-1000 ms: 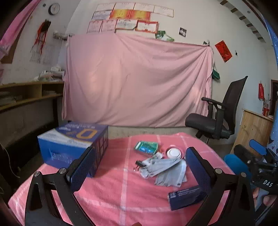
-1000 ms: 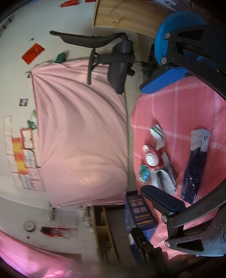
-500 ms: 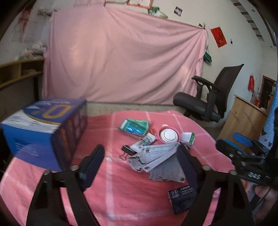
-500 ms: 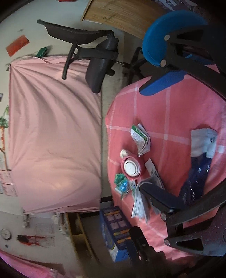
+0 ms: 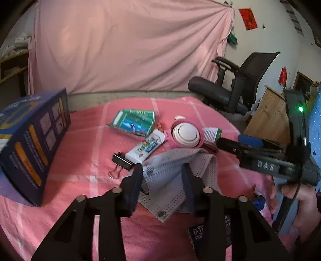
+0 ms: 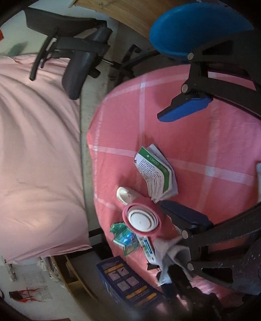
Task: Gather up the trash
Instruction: 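Grasp the grey face mask with the left tool while the right tool grasps the white leaflet, then carry mask and leaflet to the blue bucket and open both tools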
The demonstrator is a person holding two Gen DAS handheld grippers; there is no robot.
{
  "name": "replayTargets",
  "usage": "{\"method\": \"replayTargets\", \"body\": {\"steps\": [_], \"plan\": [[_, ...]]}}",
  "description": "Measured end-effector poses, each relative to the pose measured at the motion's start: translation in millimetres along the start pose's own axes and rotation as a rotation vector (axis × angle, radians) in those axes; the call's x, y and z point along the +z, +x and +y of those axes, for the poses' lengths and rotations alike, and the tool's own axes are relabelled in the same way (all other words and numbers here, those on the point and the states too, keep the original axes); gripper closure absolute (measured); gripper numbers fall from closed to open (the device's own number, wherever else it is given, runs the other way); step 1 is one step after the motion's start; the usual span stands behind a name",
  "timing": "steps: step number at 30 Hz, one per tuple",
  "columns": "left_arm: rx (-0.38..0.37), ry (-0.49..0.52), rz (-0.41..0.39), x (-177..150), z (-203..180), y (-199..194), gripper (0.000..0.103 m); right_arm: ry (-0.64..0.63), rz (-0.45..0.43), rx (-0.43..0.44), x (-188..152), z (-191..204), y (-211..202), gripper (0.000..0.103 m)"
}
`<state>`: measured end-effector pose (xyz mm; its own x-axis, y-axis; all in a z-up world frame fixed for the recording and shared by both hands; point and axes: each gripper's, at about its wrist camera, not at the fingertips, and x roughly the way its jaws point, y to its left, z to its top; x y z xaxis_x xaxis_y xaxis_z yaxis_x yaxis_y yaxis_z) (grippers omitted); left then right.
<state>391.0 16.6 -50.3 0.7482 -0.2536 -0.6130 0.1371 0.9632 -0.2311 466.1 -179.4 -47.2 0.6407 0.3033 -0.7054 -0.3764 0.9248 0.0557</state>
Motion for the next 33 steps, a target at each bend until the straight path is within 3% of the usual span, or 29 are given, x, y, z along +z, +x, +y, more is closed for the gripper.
{"method": "replayTargets", "body": {"steps": [3,9,16,20,25,33], "plan": [[0.000,0.002,0.025,-1,0,4,0.080,0.018,0.039,0.007,5,-4,14,0.005],[-0.001,-0.021,0.037,1,4,5,0.099,0.044,0.068,0.067,7,-9,23,0.020],[-0.012,-0.018,0.026,6,1,5,0.102,0.050,0.058,0.109,6,-8,22,0.056],[-0.005,-0.015,-0.002,8,-1,-1,0.103,0.071,0.024,0.138,4,-12,13,0.067],[0.001,0.009,-0.069,11,-11,-17,0.103,0.059,-0.061,0.135,-3,-10,-11,0.070],[0.012,0.028,-0.213,27,-40,-54,0.103,0.034,-0.328,0.081,-14,-14,-79,0.070]]}}
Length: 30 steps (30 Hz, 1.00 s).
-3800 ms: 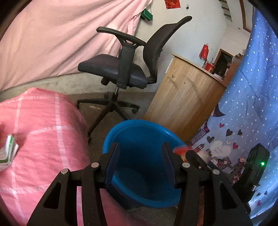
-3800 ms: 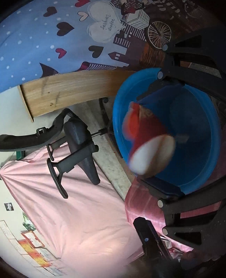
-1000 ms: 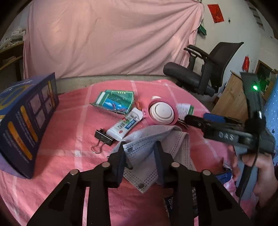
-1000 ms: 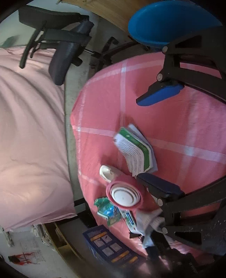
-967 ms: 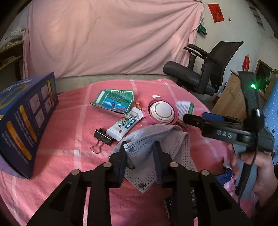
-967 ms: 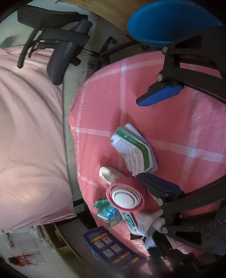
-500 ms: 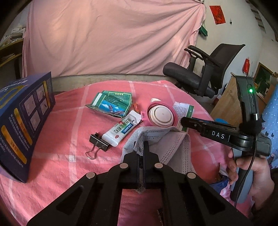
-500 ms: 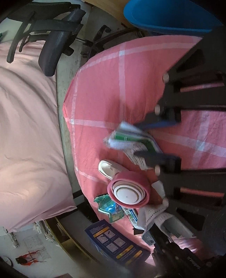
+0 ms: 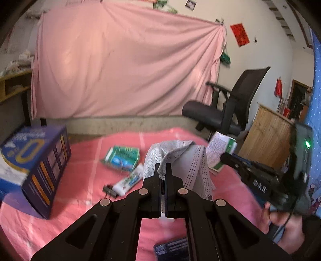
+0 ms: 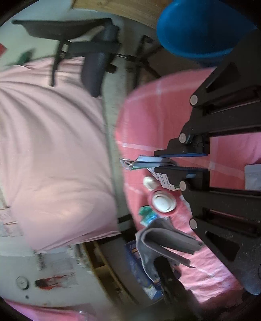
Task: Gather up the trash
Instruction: 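Carry mask and leaflet to the blue bucket and open both tools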
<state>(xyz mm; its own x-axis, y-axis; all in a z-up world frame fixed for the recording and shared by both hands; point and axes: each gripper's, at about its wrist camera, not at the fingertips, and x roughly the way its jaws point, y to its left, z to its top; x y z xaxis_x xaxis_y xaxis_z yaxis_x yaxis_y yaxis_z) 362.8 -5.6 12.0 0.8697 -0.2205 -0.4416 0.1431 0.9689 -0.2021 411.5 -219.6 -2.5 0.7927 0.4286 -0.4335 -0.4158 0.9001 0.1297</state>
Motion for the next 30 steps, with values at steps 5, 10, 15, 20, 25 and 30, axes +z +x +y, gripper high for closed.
{"method": "replayTargets", "body": {"steps": [5,10,15,20,25,30], "plan": [[0.000,0.026,-0.107,22,-27,-18,0.103,-0.028,-0.202,-0.054,13,-4,-50,0.070],[-0.024,0.077,-0.195,41,-64,-24,0.103,-0.032,-0.358,-0.117,21,-14,-92,0.070],[-0.084,0.137,-0.234,55,-111,-16,0.103,-0.003,-0.442,-0.201,24,-39,-123,0.069],[-0.155,0.174,-0.212,58,-158,5,0.103,0.065,-0.438,-0.277,16,-73,-147,0.069],[-0.225,0.182,-0.145,55,-202,34,0.103,0.129,-0.386,-0.381,3,-110,-160,0.069],[-0.257,0.180,-0.050,50,-236,70,0.103,0.243,-0.261,-0.449,-5,-151,-151,0.069]]}}
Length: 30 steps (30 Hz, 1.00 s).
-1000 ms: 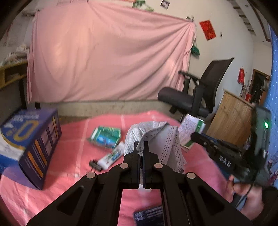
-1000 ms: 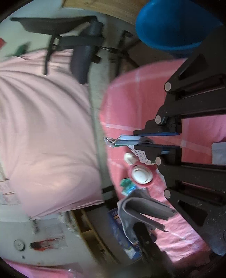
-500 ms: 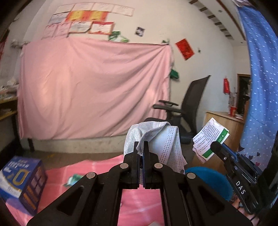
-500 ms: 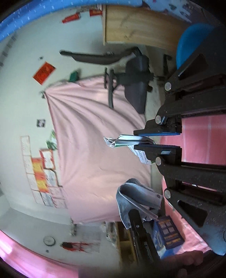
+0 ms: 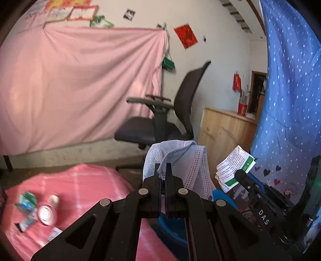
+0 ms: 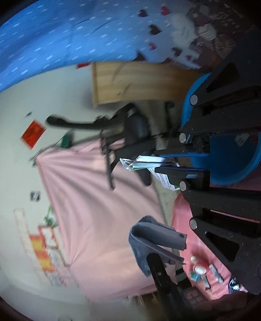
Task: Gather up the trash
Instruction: 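Carry mask and leaflet to the blue bucket and open both tools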
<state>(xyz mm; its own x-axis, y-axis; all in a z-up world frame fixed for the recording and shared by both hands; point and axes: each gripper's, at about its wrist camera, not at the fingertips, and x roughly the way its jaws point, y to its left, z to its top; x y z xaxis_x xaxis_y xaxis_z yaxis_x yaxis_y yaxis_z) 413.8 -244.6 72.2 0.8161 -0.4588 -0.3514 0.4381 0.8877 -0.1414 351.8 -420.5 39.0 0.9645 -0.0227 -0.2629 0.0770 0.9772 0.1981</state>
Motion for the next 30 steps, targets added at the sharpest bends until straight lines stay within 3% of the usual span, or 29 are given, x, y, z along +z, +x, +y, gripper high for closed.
{"method": "replayTargets", "body": {"steps": [9,20,23,28,30], "plan": [[-0.038,-0.009,0.144,-18,-28,57,0.103,0.050,0.167,-0.042,-15,-29,27,0.069],[-0.058,-0.037,0.305,-41,-25,93,0.100,0.091,0.239,-0.051,-29,-51,45,0.066],[-0.065,-0.052,0.326,-45,-25,97,0.095,0.098,0.247,-0.051,-31,-54,47,0.066],[-0.068,-0.086,0.314,-44,-20,93,0.076,0.100,0.254,-0.050,-32,-56,49,0.063],[-0.063,-0.100,0.307,-43,-16,90,0.076,0.097,0.252,-0.053,-32,-55,48,0.059]]}}
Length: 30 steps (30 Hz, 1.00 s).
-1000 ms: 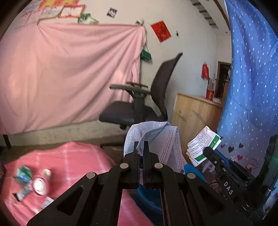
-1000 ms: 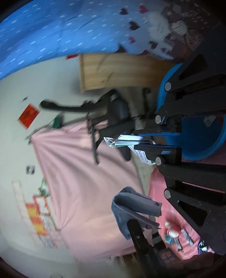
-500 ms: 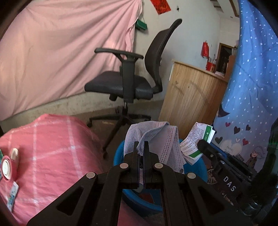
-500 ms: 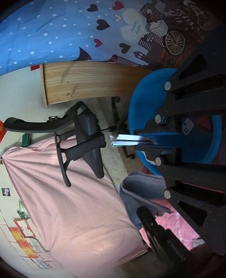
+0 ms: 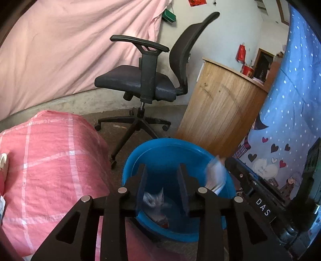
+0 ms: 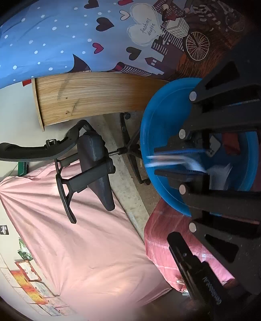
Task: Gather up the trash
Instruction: 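Carry mask and leaflet to the blue bucket and open both tools, then return both tools over the table toward the blue wrapper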
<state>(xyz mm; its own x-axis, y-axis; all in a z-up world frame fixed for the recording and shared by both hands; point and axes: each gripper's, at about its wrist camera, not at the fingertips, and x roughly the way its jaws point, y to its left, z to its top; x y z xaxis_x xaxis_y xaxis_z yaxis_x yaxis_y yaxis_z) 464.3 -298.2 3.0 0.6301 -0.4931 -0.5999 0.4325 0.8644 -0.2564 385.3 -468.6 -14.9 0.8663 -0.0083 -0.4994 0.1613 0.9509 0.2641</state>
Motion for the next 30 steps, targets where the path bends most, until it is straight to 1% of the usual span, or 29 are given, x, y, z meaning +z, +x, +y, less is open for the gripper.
{"method": "replayTargets", "body": {"steps": [1,5,8,9,10,11,13,14,16,17,18,19,20,21,22,24,27,30], "plan": [[0.005,-0.005,-0.004,0,1,-2,0.076,0.002,-0.002,0.000,1,0,1,0.056],[0.029,-0.019,-0.039,0,8,-12,0.076,-0.003,-0.031,0.006,2,2,-4,0.051],[0.047,-0.022,-0.073,0,13,-23,0.076,-0.015,-0.066,0.019,4,5,-10,0.043],[0.054,-0.023,-0.086,0,15,-27,0.075,-0.020,-0.080,0.025,4,7,-12,0.039],[0.058,-0.025,-0.096,0,17,-31,0.073,-0.025,-0.090,0.030,5,9,-14,0.035],[0.064,-0.029,-0.112,0,19,-36,0.072,-0.031,-0.103,0.037,6,11,-17,0.033],[0.078,-0.041,-0.154,0,24,-49,0.061,-0.041,-0.134,0.049,6,16,-22,0.025],[0.085,-0.046,-0.173,0,26,-54,0.059,-0.047,-0.152,0.057,7,19,-26,0.023],[0.105,-0.057,-0.222,-2,33,-70,0.049,-0.055,-0.181,0.072,8,25,-32,0.017],[0.126,-0.054,-0.234,-2,37,-77,0.047,-0.059,-0.198,0.081,9,28,-36,0.015],[0.143,-0.060,-0.256,-3,42,-85,0.042,-0.063,-0.215,0.093,9,31,-39,0.011],[0.154,-0.064,-0.269,-3,45,-91,0.034,-0.067,-0.226,0.102,9,34,-42,0.007],[0.173,-0.072,-0.290,-4,50,-99,0.027,-0.072,-0.241,0.115,9,39,-45,0.005],[0.192,-0.085,-0.314,-5,55,-107,0.016,-0.080,-0.256,0.127,9,43,-49,0.002],[0.209,-0.099,-0.337,-7,59,-113,0.009,-0.088,-0.268,0.138,11,46,-51,0.000],[0.242,-0.129,-0.380,-12,70,-128,0.003,-0.106,-0.288,0.160,10,56,-56,0.000],[0.297,-0.149,-0.408,-21,83,-146,0.002,-0.126,-0.309,0.215,10,70,-60,0.000],[0.343,-0.142,-0.435,-30,92,-162,0.002,-0.156,-0.328,0.269,7,86,-67,0.000]]}}
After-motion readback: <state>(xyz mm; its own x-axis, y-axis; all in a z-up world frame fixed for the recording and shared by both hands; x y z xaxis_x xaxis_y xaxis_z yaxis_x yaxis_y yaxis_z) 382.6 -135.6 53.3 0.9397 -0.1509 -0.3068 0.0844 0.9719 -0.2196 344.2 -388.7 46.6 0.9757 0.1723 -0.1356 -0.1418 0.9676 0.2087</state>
